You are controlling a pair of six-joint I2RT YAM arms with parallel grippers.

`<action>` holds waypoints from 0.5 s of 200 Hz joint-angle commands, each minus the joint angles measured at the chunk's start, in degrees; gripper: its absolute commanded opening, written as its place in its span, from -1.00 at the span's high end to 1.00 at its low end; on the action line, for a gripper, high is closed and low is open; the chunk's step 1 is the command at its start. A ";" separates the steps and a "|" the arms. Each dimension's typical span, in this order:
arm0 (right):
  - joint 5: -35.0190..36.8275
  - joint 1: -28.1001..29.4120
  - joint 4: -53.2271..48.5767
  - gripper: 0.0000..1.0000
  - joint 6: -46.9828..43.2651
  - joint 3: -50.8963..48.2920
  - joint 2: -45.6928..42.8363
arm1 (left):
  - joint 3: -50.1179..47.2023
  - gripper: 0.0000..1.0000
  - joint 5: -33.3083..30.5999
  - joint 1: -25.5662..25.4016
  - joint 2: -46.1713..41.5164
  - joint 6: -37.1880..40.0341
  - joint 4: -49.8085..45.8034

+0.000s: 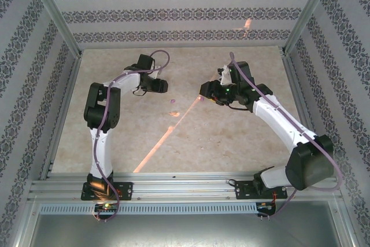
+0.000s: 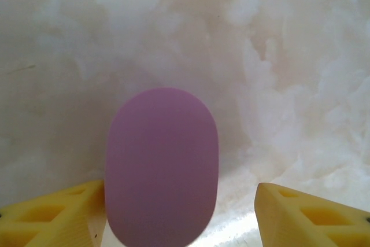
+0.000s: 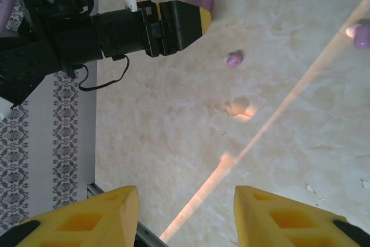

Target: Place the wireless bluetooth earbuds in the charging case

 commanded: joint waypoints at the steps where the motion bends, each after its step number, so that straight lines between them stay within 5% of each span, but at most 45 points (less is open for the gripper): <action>1: 0.59 0.76 -0.42 0.06 0.66 1.42 0.37 | 2.52 -0.34 -0.04 0.06 1.88 2.33 -3.41; 100: 0.19 -0.09 -0.94 0.06 0.56 1.06 -0.26 | 4.64 0.16 0.73 -0.58 3.06 4.03 -4.64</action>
